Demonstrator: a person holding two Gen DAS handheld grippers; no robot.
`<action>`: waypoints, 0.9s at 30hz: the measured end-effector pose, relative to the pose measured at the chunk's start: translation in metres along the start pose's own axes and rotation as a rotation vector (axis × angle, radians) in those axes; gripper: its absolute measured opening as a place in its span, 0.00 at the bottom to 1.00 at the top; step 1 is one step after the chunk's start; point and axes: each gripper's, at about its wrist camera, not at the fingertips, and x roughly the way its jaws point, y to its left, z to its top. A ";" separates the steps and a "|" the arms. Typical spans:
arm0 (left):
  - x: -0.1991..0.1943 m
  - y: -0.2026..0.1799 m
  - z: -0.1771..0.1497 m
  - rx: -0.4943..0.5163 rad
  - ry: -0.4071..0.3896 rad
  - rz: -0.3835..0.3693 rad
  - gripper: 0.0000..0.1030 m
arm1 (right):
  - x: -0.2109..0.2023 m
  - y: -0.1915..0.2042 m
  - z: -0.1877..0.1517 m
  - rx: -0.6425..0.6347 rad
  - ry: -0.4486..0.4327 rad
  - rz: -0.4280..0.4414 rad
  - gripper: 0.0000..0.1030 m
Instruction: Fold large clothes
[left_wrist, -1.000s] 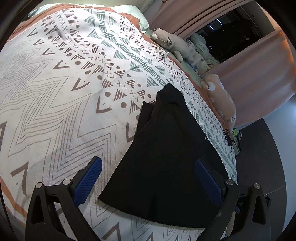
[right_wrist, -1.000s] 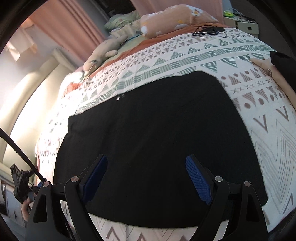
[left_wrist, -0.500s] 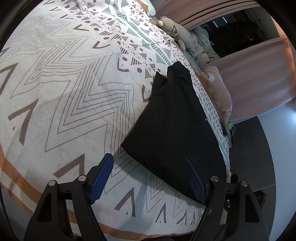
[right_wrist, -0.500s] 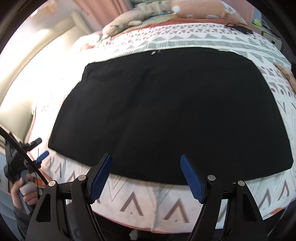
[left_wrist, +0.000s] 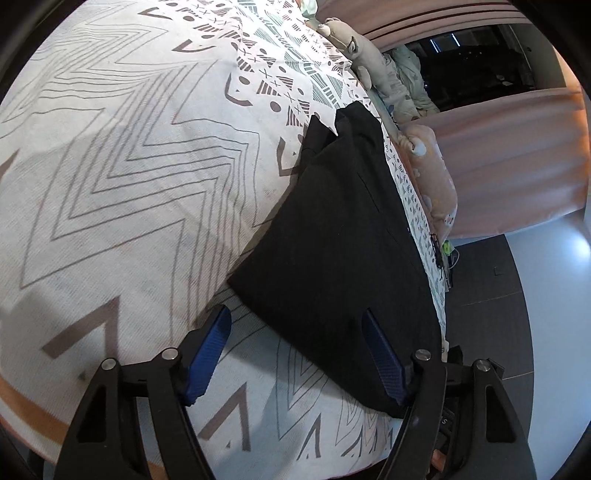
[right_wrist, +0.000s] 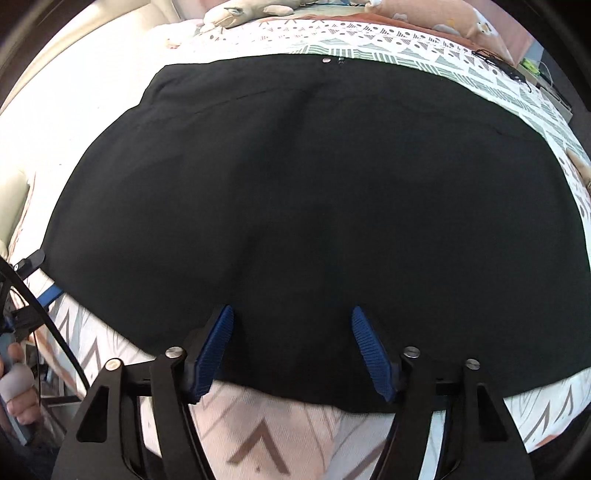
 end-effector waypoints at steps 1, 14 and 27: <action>0.003 -0.001 0.002 -0.005 -0.003 -0.002 0.72 | 0.005 0.000 0.006 0.001 0.004 -0.005 0.59; 0.015 -0.002 0.007 -0.040 -0.032 0.025 0.52 | 0.053 -0.006 0.085 0.007 0.009 -0.055 0.57; 0.017 -0.004 0.004 -0.111 -0.055 0.091 0.51 | 0.113 -0.016 0.175 0.076 -0.007 -0.037 0.46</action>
